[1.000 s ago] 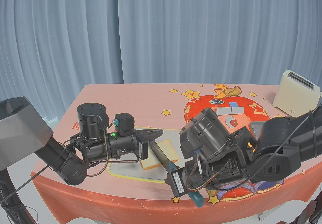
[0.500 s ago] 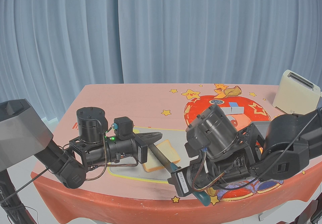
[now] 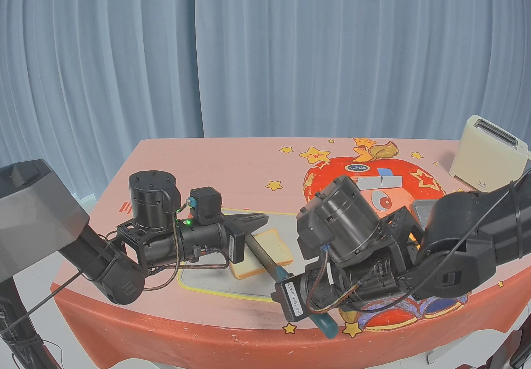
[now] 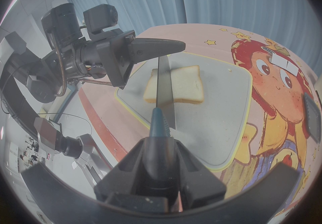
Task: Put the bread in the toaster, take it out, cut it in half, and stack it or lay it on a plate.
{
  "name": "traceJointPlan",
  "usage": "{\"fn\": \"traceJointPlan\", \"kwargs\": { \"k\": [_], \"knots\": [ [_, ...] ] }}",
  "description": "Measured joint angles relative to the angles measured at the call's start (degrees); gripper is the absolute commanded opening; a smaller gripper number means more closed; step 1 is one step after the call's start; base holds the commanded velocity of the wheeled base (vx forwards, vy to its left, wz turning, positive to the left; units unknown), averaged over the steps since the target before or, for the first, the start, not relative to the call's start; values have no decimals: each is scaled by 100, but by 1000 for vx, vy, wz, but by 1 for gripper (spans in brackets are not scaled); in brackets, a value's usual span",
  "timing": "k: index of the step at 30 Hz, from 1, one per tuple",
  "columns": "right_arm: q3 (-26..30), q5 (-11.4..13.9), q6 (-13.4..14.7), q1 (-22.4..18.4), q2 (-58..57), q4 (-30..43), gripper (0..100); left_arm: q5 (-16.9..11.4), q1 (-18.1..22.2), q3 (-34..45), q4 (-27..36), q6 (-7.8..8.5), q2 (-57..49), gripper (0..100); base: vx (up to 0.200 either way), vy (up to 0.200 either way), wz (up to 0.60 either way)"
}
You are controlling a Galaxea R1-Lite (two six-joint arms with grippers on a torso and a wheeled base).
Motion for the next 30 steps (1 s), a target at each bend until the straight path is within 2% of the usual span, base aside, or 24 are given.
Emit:
{"fn": "traceJointPlan", "kwargs": {
  "k": [7,24,30],
  "knots": [
    [-66,-5,2,-22,39,2,0,5,-6,-258,4,-7,-17,0,0,0,0],
    [-20,-6,-5,2,-71,71,0,30,-17,-63,-115,0,149,0,0,0,0],
    [-17,-6,-5,20,-18,43,0,139,-9,-50,-141,0,197,0,0,0,0]
  ]
}}
